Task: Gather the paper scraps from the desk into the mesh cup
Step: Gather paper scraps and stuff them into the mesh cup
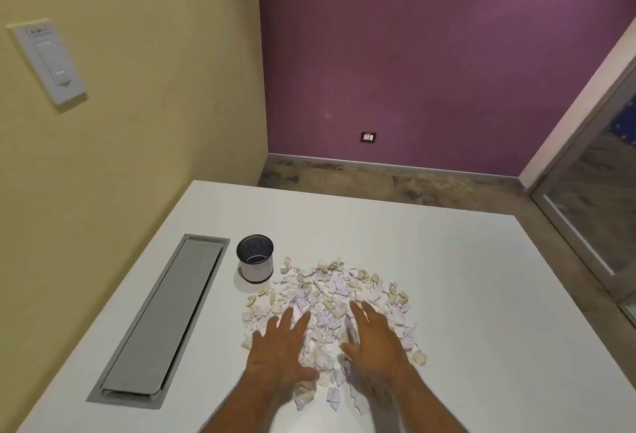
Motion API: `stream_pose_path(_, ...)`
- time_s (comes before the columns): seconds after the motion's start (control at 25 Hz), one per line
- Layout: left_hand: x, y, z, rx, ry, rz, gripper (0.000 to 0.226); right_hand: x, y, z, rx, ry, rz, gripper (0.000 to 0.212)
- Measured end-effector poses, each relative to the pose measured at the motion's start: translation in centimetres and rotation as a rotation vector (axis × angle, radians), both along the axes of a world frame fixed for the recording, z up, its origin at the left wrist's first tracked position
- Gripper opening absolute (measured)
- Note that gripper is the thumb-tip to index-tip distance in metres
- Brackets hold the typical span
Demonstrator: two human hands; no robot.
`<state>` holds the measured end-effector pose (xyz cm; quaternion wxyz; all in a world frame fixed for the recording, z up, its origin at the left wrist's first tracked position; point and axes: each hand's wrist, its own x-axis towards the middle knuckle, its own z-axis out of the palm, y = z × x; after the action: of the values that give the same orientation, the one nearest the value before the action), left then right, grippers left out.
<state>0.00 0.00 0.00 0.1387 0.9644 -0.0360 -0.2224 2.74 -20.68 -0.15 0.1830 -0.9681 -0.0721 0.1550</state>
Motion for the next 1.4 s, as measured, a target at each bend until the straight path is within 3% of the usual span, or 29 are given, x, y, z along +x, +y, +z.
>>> stream_pose_path(0.48,4.4,-2.8,-6.2,0.087,0.09,0.017,0.106,5.8,1.6,-4.8,-0.177,0.12,0.131,0.085)
stream_pose_path(0.72,5.2,-3.7,-6.7,-0.056,0.019,0.086,0.059,6.2,2.4,-5.3,-0.094,0.064,0.124,0.043)
stream_pose_path(0.92,4.8,-4.0,-6.8,-0.228,-0.063,0.246,0.018,5.9,2.8,-5.1,-0.022,-0.004,0.034,0.026)
stream_pose_path(1.08,4.4,-2.4,-6.5,-0.34,-0.129,0.357,0.015,6.3,2.6,-4.1,0.16,-0.011,-0.184,0.029)
stream_pose_path(1.24,4.2,0.1,-6.4,-0.494,-0.182,0.562,0.017,7.6,3.9,-1.0,0.585,0.067,-0.393,0.036)
stream_pose_path(1.4,4.9,2.5,-5.4,-0.758,-0.199,0.759,0.019,10.6,8.2,3.3,0.772,0.035,-0.331,0.03)
